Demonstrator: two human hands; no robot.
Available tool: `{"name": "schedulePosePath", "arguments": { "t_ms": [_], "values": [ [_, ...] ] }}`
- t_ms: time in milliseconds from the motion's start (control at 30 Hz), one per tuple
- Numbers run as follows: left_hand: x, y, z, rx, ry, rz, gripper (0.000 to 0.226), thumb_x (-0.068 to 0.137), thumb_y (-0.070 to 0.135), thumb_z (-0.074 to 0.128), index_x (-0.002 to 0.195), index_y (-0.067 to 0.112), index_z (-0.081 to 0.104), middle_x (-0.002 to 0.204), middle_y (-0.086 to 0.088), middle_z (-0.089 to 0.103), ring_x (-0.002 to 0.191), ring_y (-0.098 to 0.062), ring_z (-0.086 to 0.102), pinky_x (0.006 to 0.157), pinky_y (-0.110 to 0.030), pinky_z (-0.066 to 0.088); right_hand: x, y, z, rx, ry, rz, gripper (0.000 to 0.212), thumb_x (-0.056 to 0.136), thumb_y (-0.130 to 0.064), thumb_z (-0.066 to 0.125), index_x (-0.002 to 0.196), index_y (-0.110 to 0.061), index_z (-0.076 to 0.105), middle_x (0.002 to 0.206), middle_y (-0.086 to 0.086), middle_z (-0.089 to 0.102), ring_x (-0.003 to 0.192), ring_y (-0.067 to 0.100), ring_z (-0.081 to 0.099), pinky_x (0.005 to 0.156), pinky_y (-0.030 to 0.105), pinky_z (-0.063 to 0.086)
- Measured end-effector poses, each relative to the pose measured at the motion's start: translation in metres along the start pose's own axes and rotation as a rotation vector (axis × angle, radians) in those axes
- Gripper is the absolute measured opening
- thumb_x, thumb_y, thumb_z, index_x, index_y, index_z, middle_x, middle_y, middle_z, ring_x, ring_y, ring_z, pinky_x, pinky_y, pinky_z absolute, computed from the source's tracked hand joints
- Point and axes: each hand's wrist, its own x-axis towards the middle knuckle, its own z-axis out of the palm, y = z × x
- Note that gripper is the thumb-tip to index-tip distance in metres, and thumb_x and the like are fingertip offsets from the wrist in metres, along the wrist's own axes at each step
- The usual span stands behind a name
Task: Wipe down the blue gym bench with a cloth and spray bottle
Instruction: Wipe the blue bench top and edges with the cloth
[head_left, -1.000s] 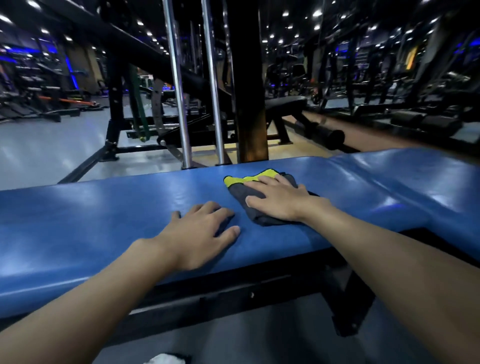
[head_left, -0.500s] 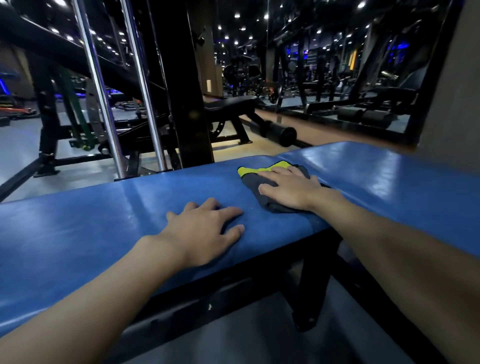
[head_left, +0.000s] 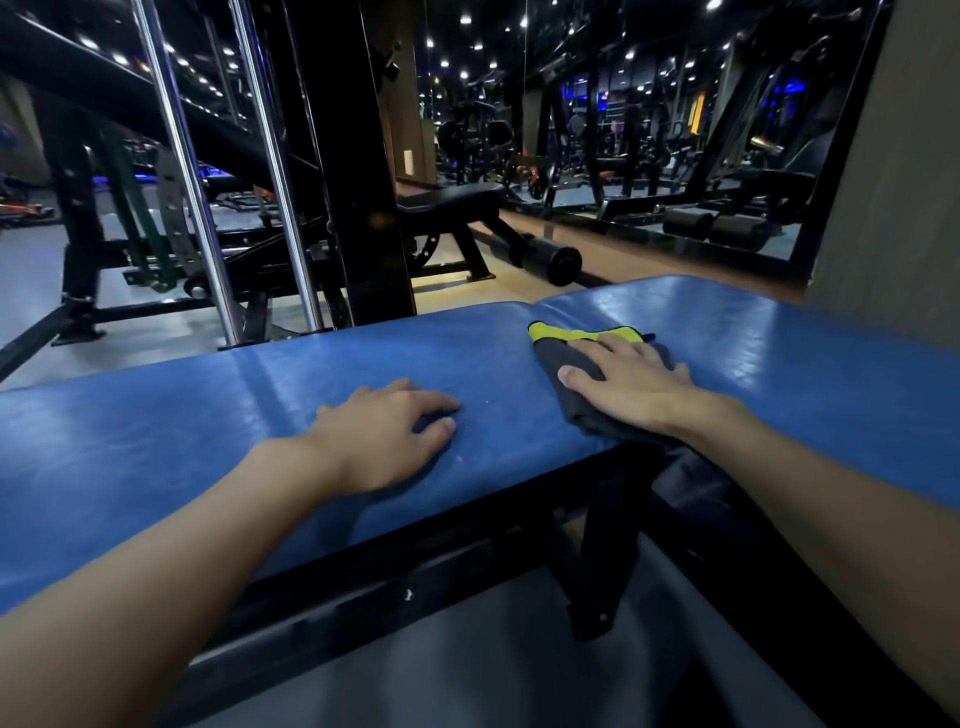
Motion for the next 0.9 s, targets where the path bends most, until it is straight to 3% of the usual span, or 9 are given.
{"name": "schedulePosePath", "arguments": {
  "t_ms": [100, 233, 433, 767, 900],
  "values": [
    [-0.008, -0.019, -0.007, 0.026, 0.015, -0.067, 0.047, 0.097, 0.065, 0.038, 0.142, 0.054, 0.04, 0.158, 0.009, 0.03, 0.143, -0.027, 0.032, 0.111, -0.059, 0.031, -0.002, 0.009, 0.003, 0.034, 0.057, 0.013, 0.064, 0.087, -0.079, 0.025, 0.146, -0.054, 0.029, 0.161, -0.01, 0.022, 0.148, 0.026, 0.017, 0.112, 0.057, 0.018],
    [-0.022, -0.043, -0.01, 0.072, -0.045, -0.093, 0.054, 0.093, 0.071, 0.036, 0.145, 0.056, 0.036, 0.151, 0.017, 0.038, 0.139, -0.022, 0.039, 0.108, -0.056, 0.035, -0.003, -0.003, 0.014, 0.022, 0.116, 0.026, 0.064, 0.087, -0.075, 0.027, 0.145, -0.05, 0.033, 0.158, -0.007, 0.029, 0.144, 0.03, 0.024, 0.114, 0.054, 0.021],
    [-0.037, -0.054, -0.009, 0.037, 0.006, -0.073, 0.054, 0.093, 0.068, 0.039, 0.144, 0.051, 0.04, 0.15, 0.019, 0.039, 0.138, -0.017, 0.04, 0.108, -0.052, 0.036, -0.02, -0.036, 0.017, -0.022, 0.087, -0.032, 0.061, 0.088, -0.072, 0.024, 0.145, -0.05, 0.032, 0.159, -0.003, 0.028, 0.145, 0.033, 0.018, 0.115, 0.056, 0.015],
    [-0.072, -0.082, -0.015, 0.053, 0.042, -0.137, 0.053, 0.093, 0.068, 0.041, 0.142, 0.05, 0.042, 0.146, 0.012, 0.04, 0.137, -0.022, 0.038, 0.102, -0.052, 0.037, -0.06, -0.131, 0.032, -0.072, 0.006, -0.173, 0.061, 0.091, -0.071, 0.023, 0.149, -0.05, 0.025, 0.163, 0.001, 0.018, 0.15, 0.035, 0.005, 0.117, 0.06, 0.006],
    [-0.091, -0.104, -0.017, 0.005, 0.039, -0.1, 0.064, 0.086, 0.073, 0.039, 0.142, 0.044, 0.047, 0.144, 0.009, 0.045, 0.134, -0.022, 0.045, 0.109, -0.046, 0.038, -0.071, -0.16, 0.031, -0.073, -0.083, -0.171, 0.061, 0.093, -0.071, 0.022, 0.151, -0.05, 0.02, 0.165, 0.002, 0.012, 0.151, 0.036, 0.0, 0.118, 0.059, 0.002]
  ]
}}
